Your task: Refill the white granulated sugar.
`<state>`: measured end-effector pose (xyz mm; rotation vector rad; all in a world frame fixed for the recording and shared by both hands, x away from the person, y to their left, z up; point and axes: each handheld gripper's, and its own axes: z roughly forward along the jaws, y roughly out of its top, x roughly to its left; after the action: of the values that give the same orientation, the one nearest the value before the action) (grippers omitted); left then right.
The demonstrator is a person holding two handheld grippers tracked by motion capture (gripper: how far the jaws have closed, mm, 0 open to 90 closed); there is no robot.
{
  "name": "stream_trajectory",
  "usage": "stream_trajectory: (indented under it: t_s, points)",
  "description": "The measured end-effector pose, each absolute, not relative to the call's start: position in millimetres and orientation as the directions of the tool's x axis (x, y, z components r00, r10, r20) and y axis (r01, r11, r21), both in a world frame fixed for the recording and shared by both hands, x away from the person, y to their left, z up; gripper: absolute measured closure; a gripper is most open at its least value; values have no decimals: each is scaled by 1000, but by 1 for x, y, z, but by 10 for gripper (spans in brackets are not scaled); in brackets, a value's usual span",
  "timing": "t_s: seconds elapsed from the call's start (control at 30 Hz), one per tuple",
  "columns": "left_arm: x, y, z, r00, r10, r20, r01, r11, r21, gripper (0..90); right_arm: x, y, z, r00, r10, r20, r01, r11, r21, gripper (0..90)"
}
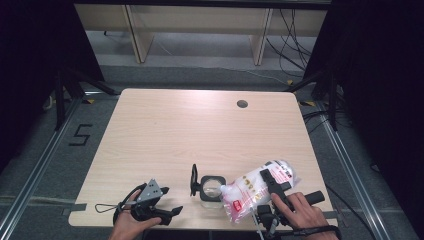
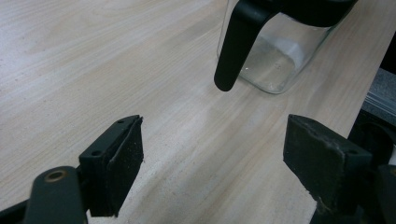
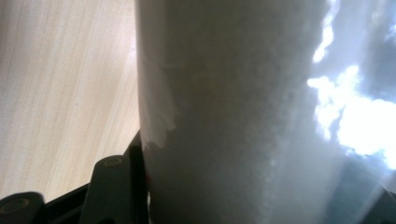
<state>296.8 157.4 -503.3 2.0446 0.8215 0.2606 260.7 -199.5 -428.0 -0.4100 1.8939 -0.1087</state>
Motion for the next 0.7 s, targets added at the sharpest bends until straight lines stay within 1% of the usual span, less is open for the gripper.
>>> stream_trajectory:
  t_s: [0.07,0.1,0.13,0.17,0.2,0.23,0.3,0.33,0.37,0.4,0.5,0.53,0.57,0.63,0.7]
  points:
    - [297,157,-504,752,646,-130,464,-378,801,196,263,-199,-427,-302,-350,-887,-237,928,-286,435]
    - [296,157,-504,751,646,-138,464,-367,806,196,262,-200,-429,-313,-329,-891,-221,937,-269,435]
    - [296,158,-503,757,641,-122,452,-380,807,196,261,-201,-430,-309,-311,-899,-218,943,-251,435]
    - [297,158,-502,764,635,-110,439,-388,810,196,263,-201,-429,-305,-320,-897,-232,938,-256,435]
    - [297,158,-503,759,640,-120,446,-376,812,196,263,-201,-428,-316,-325,-891,-229,938,-260,435]
    - [297,158,-503,761,639,-114,443,-384,810,196,262,-201,-429,-325,-304,-895,-218,945,-242,435]
    - [297,158,-503,758,642,-117,448,-382,809,196,263,-203,-430,-318,-290,-902,-229,947,-224,435]
    - [297,160,-502,760,641,-108,448,-396,801,196,261,-203,-430,-344,-262,-902,-200,959,-202,435]
    - [297,159,-502,760,641,-108,448,-395,802,197,262,-203,-427,-340,-288,-895,-211,951,-226,436]
    - [297,158,-503,756,643,-120,450,-378,809,196,262,-203,-429,-345,-264,-901,-210,957,-200,436]
    - [297,158,-503,763,637,-113,444,-389,807,197,263,-203,-431,-354,-259,-898,-203,959,-197,436]
    - [297,157,-503,759,640,-122,447,-375,812,196,263,-203,-432,-355,-253,-900,-201,961,-191,436]
    - [297,157,-503,762,637,-118,443,-379,813,197,263,-203,-432,-354,-259,-899,-205,959,-195,436]
    - [297,158,-503,761,638,-117,444,-380,811,196,263,-202,-430,-342,-301,-890,-229,945,-232,436]
    - [297,158,-502,763,637,-111,441,-388,809,196,262,-202,-430,-339,-297,-893,-225,947,-229,436]
